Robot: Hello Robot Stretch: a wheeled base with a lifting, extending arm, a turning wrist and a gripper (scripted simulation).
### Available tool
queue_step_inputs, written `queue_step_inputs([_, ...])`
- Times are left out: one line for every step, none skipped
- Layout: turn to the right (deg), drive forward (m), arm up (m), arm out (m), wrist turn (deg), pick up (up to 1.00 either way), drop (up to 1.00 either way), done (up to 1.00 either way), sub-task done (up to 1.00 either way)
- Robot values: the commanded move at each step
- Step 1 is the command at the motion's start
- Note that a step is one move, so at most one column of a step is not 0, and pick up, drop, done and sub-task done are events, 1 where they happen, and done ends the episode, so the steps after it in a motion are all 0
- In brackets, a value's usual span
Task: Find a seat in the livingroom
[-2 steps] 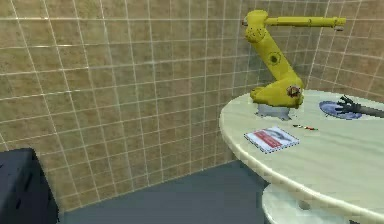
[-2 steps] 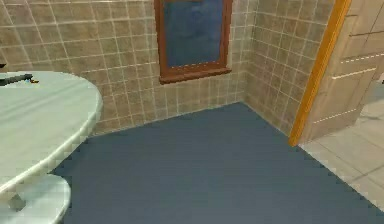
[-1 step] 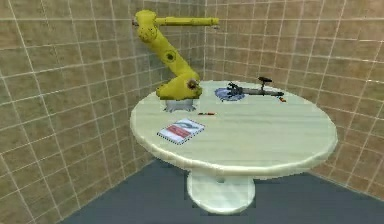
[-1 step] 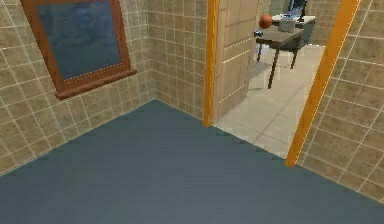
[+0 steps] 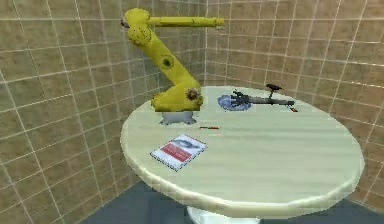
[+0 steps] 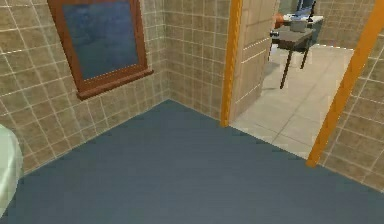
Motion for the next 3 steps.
queue_step_inputs([-45.0,0.0,0.0,0.0,0.0,0.0,0.0,0.0,0.0])
queue_step_inputs([-45.0,0.0,0.0,0.0,0.0,0.0,0.0,0.0,0.0])
queue_step_inputs([-18.0,0.0,0.0,0.0,0.0,0.0,0.0,0.0,0.0])
